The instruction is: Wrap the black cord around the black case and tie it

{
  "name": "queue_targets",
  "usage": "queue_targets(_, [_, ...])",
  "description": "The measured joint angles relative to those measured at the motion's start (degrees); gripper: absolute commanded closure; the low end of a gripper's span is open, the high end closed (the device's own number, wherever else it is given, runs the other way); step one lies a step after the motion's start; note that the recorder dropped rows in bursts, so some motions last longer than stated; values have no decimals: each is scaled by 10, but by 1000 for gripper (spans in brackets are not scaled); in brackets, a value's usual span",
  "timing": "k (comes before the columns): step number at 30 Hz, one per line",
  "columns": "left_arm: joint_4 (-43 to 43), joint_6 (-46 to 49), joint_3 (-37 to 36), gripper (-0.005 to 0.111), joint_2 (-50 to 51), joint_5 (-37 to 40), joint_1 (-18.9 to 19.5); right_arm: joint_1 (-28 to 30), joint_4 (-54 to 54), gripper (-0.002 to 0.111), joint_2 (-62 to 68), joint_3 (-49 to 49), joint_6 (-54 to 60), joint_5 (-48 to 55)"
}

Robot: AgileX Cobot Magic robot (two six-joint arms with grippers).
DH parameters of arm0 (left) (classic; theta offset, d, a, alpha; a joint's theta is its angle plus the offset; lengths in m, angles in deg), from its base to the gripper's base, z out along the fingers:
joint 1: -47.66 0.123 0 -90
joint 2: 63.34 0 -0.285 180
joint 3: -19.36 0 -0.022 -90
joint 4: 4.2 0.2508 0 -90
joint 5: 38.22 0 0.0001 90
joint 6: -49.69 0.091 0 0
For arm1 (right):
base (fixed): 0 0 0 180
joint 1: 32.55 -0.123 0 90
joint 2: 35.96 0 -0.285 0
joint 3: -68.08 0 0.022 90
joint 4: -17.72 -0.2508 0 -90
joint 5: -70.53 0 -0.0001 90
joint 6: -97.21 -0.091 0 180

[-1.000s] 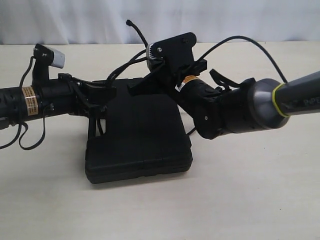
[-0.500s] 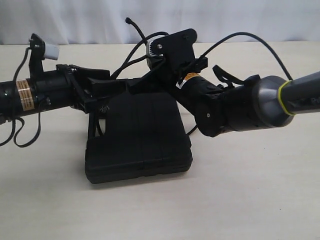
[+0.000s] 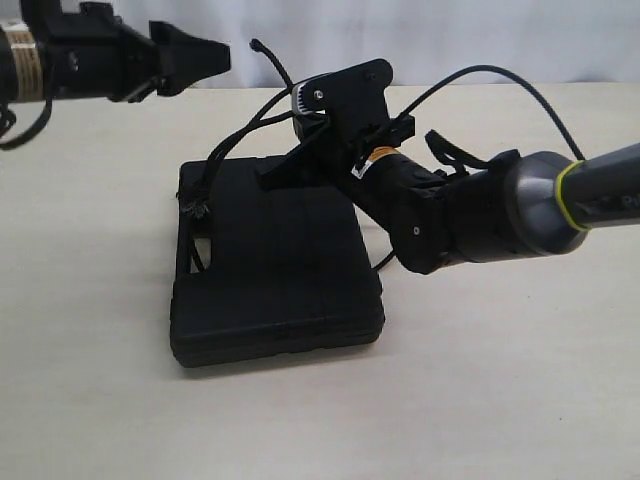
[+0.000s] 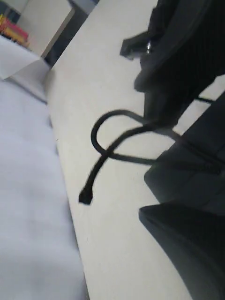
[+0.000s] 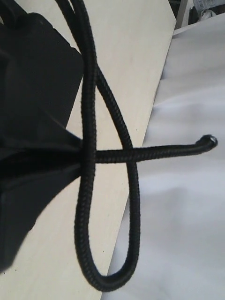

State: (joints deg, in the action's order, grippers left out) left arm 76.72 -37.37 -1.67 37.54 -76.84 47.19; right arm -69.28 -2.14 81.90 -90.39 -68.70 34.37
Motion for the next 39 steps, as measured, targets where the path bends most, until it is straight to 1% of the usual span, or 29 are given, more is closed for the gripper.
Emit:
queue_targets(2, [91,-106,68,44,32,-41,0,0,0,104,0,0,0,0])
queue_targets(5, [158,-214,158,44,88,-105,0,0,0,104,0,0,0,0])
queue_targets(8, [178,-288,221,44,143,-149,0,0,0,104,0,0,0,1])
queue_targets(12, [186,-317,281,44,202,-192,0,0,0,104,0,0,0,2])
queue_targets(16, [189,-324,300,44,230,-196,0,0,0,104,0,0,0,3])
queue_targets(22, [191,-325,301,44,247,-186,0,0,0,104,0,0,1,6])
queue_targets(26, [191,-325,301,44,253,-167,-10,0,0,104,0,0,2,6])
queue_targets(27, [191,-325,301,46,254,-157,-14,0,0,104,0,0,2,6])
queue_targets(30, [187,-324,301,60,255,-138,-20,0,0,104,0,0,2,6])
queue_targets(36, [158,-312,301,98,255,-130,-21,0,0,104,0,0,2,6])
queue_targets(37, [157,-308,301,103,255,-129,-21,0,0,103,0,0,2,6])
queue_targets(38, [157,-305,301,107,255,-129,-21,0,0,100,0,0,2,6])
queue_targets(39, [157,-302,301,107,255,-129,-21,0,0,97,0,0,2,7])
